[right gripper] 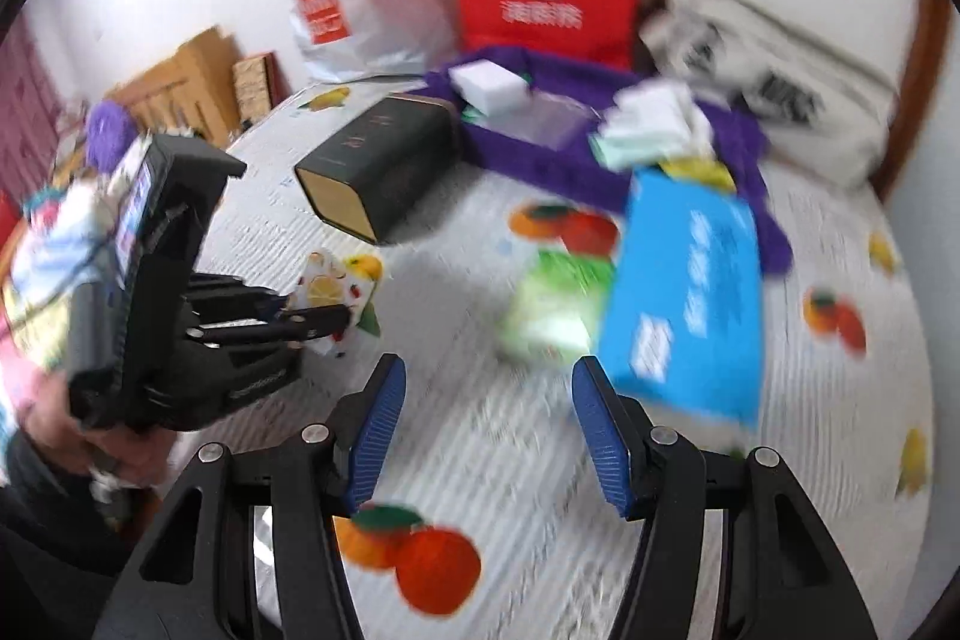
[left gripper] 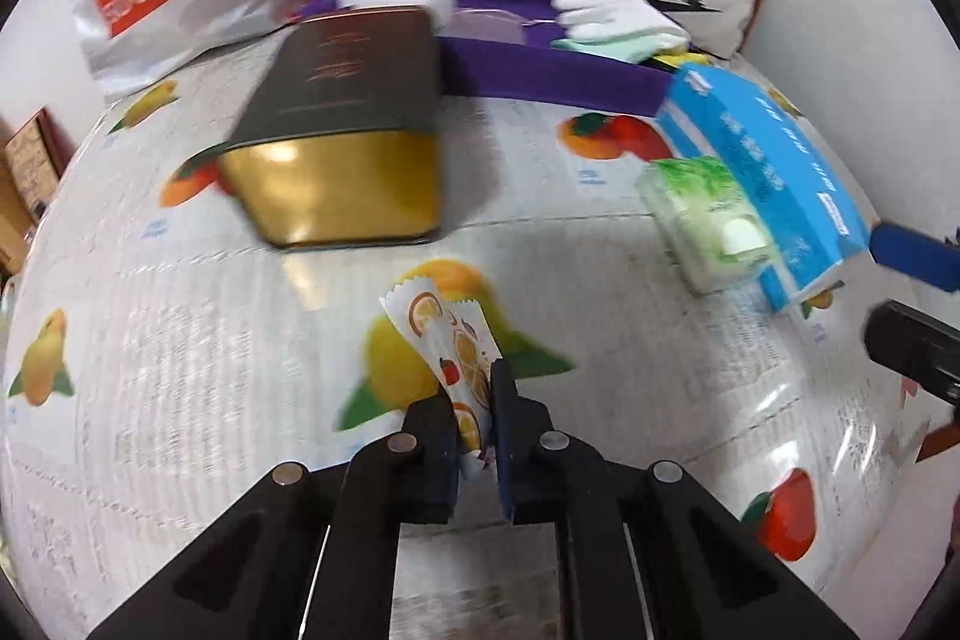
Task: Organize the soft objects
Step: 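Grasp the orange-print sachet with the left tool while the right tool moves toward the green pack, then grasp the green tissue pack with the right tool while the left tool holds the sachet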
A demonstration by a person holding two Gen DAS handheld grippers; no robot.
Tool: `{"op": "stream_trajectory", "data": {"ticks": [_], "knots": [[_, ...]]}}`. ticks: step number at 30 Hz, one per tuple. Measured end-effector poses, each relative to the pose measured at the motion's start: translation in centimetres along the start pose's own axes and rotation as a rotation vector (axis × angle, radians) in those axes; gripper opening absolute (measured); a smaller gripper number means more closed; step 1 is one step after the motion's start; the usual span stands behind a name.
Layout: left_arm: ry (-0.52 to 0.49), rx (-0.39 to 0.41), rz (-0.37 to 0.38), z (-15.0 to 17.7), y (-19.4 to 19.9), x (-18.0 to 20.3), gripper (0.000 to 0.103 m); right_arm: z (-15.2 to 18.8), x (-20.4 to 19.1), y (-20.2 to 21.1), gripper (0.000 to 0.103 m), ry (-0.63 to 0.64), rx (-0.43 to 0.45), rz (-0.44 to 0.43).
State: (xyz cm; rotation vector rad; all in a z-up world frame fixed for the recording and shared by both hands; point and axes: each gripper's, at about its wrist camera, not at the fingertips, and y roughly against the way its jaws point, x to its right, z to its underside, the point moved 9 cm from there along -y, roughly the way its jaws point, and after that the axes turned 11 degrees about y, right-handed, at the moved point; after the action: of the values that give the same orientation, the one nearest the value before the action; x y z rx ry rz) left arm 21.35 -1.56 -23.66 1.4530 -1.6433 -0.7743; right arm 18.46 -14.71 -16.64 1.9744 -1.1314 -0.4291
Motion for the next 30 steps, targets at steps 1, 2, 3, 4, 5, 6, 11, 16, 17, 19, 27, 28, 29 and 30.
{"op": "stream_trajectory", "data": {"ticks": [1, 2, 3, 4, 5, 6, 11, 16, 17, 19, 27, 28, 29, 30], "knots": [[0.009, 0.001, -0.007, -0.1, 0.1, -0.8, 0.010, -0.4, -0.3, -0.6, 0.055, 0.042, -0.005, 0.023], [0.015, 0.001, -0.011, -0.2, 0.2, -1.2, 0.010, -0.6, -0.7, -1.5, 0.055, 0.096, -0.023, 0.054], [0.021, 0.001, -0.014, -0.2, 0.2, -1.7, 0.010, -0.7, -1.0, -2.3, 0.050, 0.127, -0.038, 0.068], [0.030, -0.001, -0.014, -0.3, 0.3, -2.3, 0.010, -0.7, -1.4, -3.2, 0.046, 0.162, -0.057, 0.075], [0.039, -0.002, -0.014, -0.4, 0.3, -2.7, 0.010, -0.6, -1.5, -3.9, 0.044, 0.185, -0.073, 0.079], [0.048, -0.003, -0.011, -0.5, 0.3, -3.1, 0.010, -0.4, -1.7, -4.8, 0.040, 0.213, -0.098, 0.089], [0.070, -0.008, 0.021, -0.7, 0.2, -3.9, 0.010, 0.1, -1.4, -7.4, 0.031, 0.268, -0.160, 0.134], [0.064, -0.008, 0.026, -0.6, 0.3, -3.9, 0.011, 0.2, -0.6, -8.2, 0.006, 0.265, -0.189, 0.181], [0.064, -0.010, 0.027, -0.6, 0.3, -3.9, 0.011, 0.3, -0.6, -8.1, 0.006, 0.253, -0.192, 0.164], [0.061, -0.011, 0.026, -0.7, 0.3, -3.9, 0.011, 0.6, -1.1, -7.6, 0.003, 0.240, -0.194, 0.125], [0.053, -0.004, 0.008, -0.3, 0.6, -3.9, 0.011, 3.7, -5.1, -3.6, 0.000, 0.196, -0.179, -0.008], [0.056, -0.003, 0.008, -0.2, 0.6, -3.9, 0.011, 4.1, -5.4, -3.2, 0.000, 0.186, -0.177, -0.021], [0.058, -0.002, 0.008, -0.1, 0.7, -4.0, 0.011, 4.4, -5.6, -2.8, 0.000, 0.175, -0.173, -0.030], [0.060, -0.002, 0.008, 0.0, 0.7, -4.0, 0.012, 4.6, -5.7, -2.5, 0.000, 0.164, -0.167, -0.037]]}}
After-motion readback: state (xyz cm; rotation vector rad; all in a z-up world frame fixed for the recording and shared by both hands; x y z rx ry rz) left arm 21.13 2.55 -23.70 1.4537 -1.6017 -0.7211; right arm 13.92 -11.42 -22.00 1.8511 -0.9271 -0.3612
